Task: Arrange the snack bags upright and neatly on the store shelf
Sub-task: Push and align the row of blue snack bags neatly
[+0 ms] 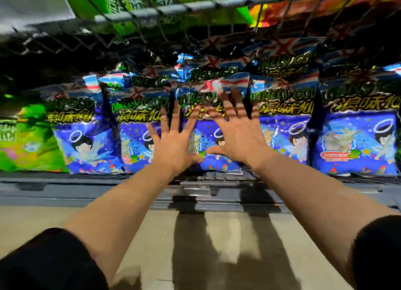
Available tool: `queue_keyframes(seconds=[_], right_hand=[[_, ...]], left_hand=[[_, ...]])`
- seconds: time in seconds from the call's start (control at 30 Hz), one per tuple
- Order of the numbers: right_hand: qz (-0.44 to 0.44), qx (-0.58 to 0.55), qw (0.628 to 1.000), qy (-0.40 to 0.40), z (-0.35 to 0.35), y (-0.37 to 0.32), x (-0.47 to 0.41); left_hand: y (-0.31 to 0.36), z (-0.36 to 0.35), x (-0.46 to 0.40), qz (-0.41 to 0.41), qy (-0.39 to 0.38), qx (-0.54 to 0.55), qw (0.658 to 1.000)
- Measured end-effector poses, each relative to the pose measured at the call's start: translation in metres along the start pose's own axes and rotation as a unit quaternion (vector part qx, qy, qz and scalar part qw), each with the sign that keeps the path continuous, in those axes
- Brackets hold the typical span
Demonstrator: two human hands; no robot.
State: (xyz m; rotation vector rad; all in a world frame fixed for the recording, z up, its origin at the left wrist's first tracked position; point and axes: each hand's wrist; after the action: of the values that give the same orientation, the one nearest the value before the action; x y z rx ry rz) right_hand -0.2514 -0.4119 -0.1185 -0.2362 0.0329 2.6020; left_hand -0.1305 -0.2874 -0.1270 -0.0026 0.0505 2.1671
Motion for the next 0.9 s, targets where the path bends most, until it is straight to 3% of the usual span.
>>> queue_keyframes(seconds=[0.1,0.23,0.3,0.4,0.67,0.73,0.83,0.9], right_hand=[[-0.011,0.018,1.000,-0.007,-0.003,-0.006,-0.001],[-0.012,0.042,0.998,0.034,-0.003,-0.026,0.003],[0.032,0.062,0.996,0.056,-0.004,-0.039,0.001],[0.058,0.095,0.994,0.013,-0.013,-0.049,-0.002],[-0.024,0.146,0.989,-0.017,-0.019,-0.050,0.006],[-0.031,0.139,0.990,0.008,-0.019,-0.068,0.008],[0.035,0.124,0.989,0.079,-0.014,-0.110,-0.002],[0.074,0.124,0.986,0.079,-0.011,-0.138,-0.014]], left_hand=[[-0.011,-0.001,-0.003,-0.021,-0.015,0.016,1.000],[-0.040,-0.002,0.017,-0.087,0.093,0.018,0.992],[-0.060,-0.001,0.022,-0.060,0.115,-0.013,0.991],[-0.076,-0.001,0.020,-0.001,0.044,-0.030,0.999],[-0.098,0.006,0.010,-0.128,-0.063,0.000,0.990],[-0.111,0.009,0.024,-0.141,-0.025,0.017,0.990],[-0.147,0.008,0.053,-0.121,0.105,0.045,0.986],[-0.178,0.002,0.070,-0.080,0.173,0.043,0.981]])
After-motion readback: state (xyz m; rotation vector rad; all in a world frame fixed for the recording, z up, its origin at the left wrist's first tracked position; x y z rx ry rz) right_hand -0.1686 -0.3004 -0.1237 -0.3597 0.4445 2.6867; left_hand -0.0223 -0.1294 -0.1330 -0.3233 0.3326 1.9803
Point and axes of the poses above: each hand's wrist, its own x-axis away from the middle knuckle, its own z-axis out of the back of the hand, y = z × x
